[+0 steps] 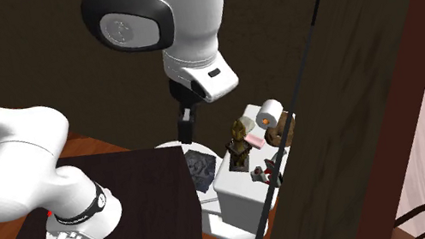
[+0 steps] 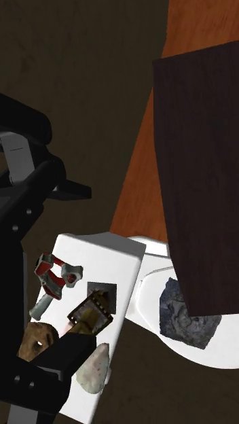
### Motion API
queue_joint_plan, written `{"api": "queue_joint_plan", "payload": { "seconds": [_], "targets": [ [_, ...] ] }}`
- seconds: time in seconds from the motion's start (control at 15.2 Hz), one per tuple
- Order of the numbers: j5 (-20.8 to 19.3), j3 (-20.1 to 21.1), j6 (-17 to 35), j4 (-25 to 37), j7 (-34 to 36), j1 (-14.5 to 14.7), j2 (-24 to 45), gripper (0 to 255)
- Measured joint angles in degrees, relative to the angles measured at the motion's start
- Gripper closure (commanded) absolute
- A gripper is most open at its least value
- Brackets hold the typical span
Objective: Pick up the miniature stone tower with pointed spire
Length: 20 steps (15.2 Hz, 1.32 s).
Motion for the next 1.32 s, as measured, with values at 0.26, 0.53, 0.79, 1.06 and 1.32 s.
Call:
{"api": "queue_joint_plan", "payload": {
  "seconds": [0.26,0.53,0.79,1.06,1.32],
  "targets": [
    [3.67,1.84,4.35,1.99,3.73,1.1,7.99,0],
    [7.07,3.35,9.13,3.8,6.71,2.15,16.05,0],
    [10.34,4.62,13.6,6.99,9.19,3.21,24.97,0],
    [13.29,5.6,16.84,11.47,11.34,4.16,33.83,0],
    [16.27,6.54,19.67,15.84,13.21,5.12,42.05,0]
  ]
}}
